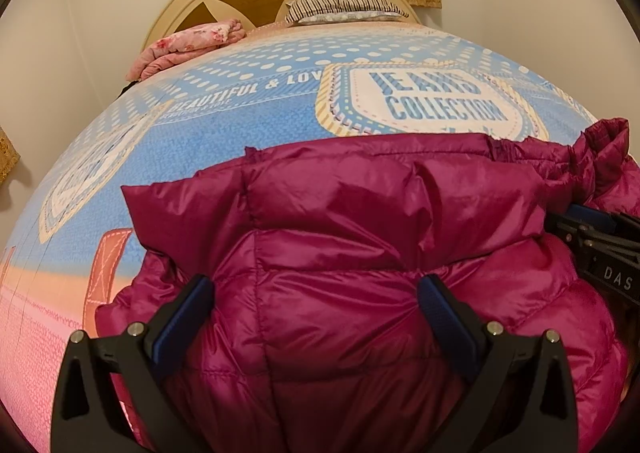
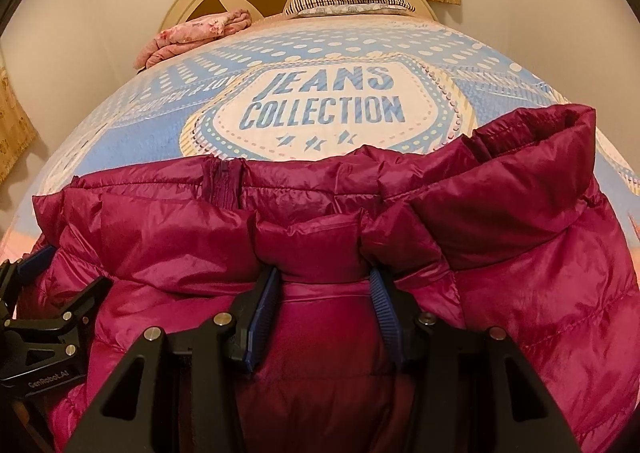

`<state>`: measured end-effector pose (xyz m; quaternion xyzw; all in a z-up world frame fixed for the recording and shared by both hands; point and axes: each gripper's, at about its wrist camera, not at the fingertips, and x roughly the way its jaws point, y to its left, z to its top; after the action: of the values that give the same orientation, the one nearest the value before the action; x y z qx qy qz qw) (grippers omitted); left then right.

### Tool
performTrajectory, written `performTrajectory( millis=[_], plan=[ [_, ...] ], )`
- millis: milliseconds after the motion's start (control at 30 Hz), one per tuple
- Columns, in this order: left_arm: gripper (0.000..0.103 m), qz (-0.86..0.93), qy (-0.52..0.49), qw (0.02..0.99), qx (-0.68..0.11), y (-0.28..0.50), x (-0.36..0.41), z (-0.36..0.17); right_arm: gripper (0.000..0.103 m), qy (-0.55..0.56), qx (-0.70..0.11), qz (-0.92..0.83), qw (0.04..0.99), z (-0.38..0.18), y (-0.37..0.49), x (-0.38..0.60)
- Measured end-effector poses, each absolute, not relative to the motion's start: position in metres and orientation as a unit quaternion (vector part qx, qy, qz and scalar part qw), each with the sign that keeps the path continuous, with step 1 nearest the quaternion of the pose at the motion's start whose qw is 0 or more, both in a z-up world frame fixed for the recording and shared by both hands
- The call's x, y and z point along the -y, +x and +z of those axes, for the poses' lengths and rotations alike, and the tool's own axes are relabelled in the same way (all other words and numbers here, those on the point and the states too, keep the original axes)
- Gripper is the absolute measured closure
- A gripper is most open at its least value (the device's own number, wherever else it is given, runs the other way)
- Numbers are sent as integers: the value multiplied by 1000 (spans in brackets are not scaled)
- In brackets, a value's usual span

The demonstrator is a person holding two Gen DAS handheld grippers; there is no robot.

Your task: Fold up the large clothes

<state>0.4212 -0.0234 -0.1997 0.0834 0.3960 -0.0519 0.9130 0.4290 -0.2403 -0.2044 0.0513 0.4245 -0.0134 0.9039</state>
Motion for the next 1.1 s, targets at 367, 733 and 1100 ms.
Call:
performTrajectory(
  millis=[367, 733, 1100],
  plan=[
    [0, -51, 81, 912, -399, 422, 23, -201, 54, 43, -427, -18, 903, -200, 428, 239],
    [0, -57, 63, 913, -398, 421, 18, -200, 51, 73, -377, 31, 923, -175, 379, 198],
    [0, -54, 65, 913, -399, 420, 19, -199, 50, 54, -410, 25, 910, -205, 390, 190]
  ],
)
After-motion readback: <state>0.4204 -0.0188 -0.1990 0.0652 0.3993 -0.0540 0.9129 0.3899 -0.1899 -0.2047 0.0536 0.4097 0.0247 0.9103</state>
